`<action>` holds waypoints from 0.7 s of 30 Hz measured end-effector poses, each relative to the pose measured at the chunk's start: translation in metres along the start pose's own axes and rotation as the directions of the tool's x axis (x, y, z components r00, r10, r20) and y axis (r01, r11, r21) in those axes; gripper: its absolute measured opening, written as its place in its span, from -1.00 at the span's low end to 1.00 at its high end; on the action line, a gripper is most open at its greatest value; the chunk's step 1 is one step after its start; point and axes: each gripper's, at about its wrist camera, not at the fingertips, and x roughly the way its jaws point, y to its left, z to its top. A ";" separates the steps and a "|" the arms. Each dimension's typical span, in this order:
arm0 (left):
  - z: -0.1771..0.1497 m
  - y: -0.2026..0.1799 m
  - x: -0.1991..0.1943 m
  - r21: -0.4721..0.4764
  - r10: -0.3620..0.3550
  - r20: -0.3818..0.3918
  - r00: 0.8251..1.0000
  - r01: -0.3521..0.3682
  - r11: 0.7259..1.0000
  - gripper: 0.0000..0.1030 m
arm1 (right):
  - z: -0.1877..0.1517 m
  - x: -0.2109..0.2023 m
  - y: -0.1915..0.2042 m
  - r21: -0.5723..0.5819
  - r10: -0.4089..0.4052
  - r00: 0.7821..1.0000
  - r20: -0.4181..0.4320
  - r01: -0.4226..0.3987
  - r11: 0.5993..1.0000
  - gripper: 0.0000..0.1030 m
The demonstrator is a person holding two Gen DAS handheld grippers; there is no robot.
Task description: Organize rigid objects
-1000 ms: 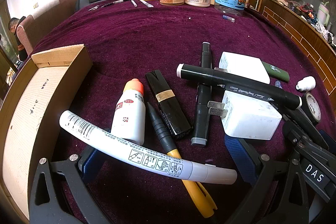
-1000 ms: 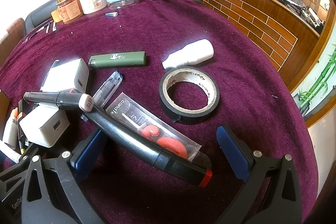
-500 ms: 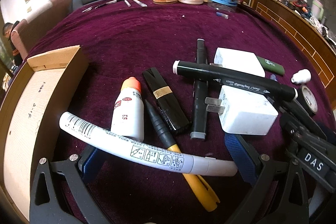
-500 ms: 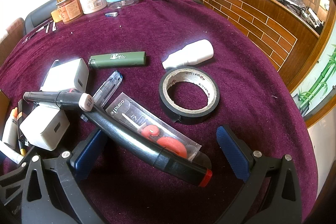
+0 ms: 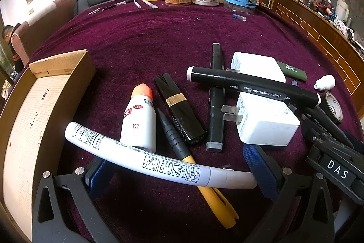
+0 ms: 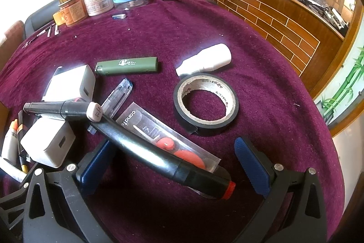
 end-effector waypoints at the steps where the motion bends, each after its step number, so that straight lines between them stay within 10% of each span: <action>1: 0.000 0.000 0.000 0.000 0.000 0.000 1.000 0.000 1.000 0.97 | 0.000 0.000 0.000 0.000 0.000 1.000 0.000 0.000 1.000 1.00; 21: -0.001 0.000 -0.001 0.000 0.000 0.001 1.000 0.000 1.000 0.97 | 0.000 0.001 0.001 0.002 0.002 1.000 -0.002 -0.002 1.000 1.00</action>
